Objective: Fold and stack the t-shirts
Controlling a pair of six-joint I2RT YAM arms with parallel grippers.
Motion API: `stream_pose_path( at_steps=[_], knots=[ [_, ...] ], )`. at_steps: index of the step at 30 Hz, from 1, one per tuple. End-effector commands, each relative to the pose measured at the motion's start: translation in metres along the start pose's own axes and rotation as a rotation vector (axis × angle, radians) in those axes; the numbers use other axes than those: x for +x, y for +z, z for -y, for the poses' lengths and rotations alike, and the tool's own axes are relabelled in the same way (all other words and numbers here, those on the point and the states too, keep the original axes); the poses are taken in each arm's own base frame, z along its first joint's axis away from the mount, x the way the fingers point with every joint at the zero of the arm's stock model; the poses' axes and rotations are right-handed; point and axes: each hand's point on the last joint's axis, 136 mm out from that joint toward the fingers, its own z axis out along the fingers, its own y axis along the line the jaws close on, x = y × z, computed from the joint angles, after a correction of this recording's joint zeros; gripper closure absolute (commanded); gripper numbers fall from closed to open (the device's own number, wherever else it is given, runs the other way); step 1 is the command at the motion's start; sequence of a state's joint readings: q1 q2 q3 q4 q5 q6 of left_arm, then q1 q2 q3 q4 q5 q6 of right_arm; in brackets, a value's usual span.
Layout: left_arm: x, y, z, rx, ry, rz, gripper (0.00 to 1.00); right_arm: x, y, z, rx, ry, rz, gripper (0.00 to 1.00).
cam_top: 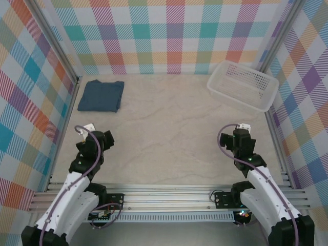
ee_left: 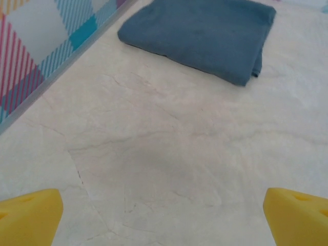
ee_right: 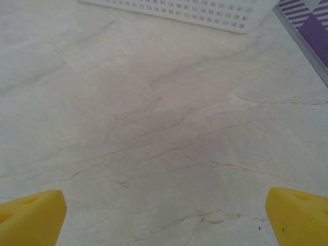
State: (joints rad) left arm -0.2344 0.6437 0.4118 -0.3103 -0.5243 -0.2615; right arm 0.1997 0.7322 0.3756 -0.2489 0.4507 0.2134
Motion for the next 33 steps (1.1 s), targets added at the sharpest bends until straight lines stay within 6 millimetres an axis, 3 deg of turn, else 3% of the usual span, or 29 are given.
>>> stream_pose_path(
  at_steps=[1,6,9,13,15,18,21,24,27,29,33],
  knots=[
    [-0.011,0.01,0.021,0.104,0.044,0.146,0.0,-0.037,0.008,-0.003,-0.014,0.011,0.209,0.0],
    [-0.004,0.043,0.036,0.104,0.028,0.151,0.0,-0.029,0.038,-0.013,-0.063,0.001,0.177,0.0],
    [-0.005,0.07,0.052,0.125,0.05,0.111,0.0,-0.044,0.054,-0.018,-0.097,0.015,0.227,0.0],
    [-0.019,0.102,0.071,0.167,0.073,0.132,0.0,-0.063,0.075,-0.006,-0.085,0.081,0.272,0.0],
    [-0.023,0.114,0.073,0.173,0.116,0.121,0.0,-0.074,0.085,-0.009,-0.108,0.084,0.301,0.0],
    [-0.02,0.128,0.058,0.163,0.037,0.138,0.0,-0.072,0.1,-0.016,-0.147,0.084,0.282,0.0],
    [-0.007,0.128,0.065,0.231,0.05,0.189,0.0,-0.07,0.098,-0.023,-0.17,0.055,0.311,0.0],
    [-0.007,0.128,0.059,0.196,0.036,0.184,0.0,-0.067,0.092,-0.027,-0.21,0.047,0.343,0.0],
    [-0.007,0.135,0.063,0.171,0.062,0.15,0.0,-0.065,0.102,-0.029,-0.207,0.037,0.382,0.0],
    [-0.007,0.136,0.065,0.164,0.075,0.142,0.0,-0.061,0.109,-0.034,-0.207,0.019,0.283,0.0],
    [-0.007,0.136,0.065,0.163,0.074,0.14,0.0,-0.064,0.113,-0.038,-0.207,0.0,0.288,0.0]
  ],
)
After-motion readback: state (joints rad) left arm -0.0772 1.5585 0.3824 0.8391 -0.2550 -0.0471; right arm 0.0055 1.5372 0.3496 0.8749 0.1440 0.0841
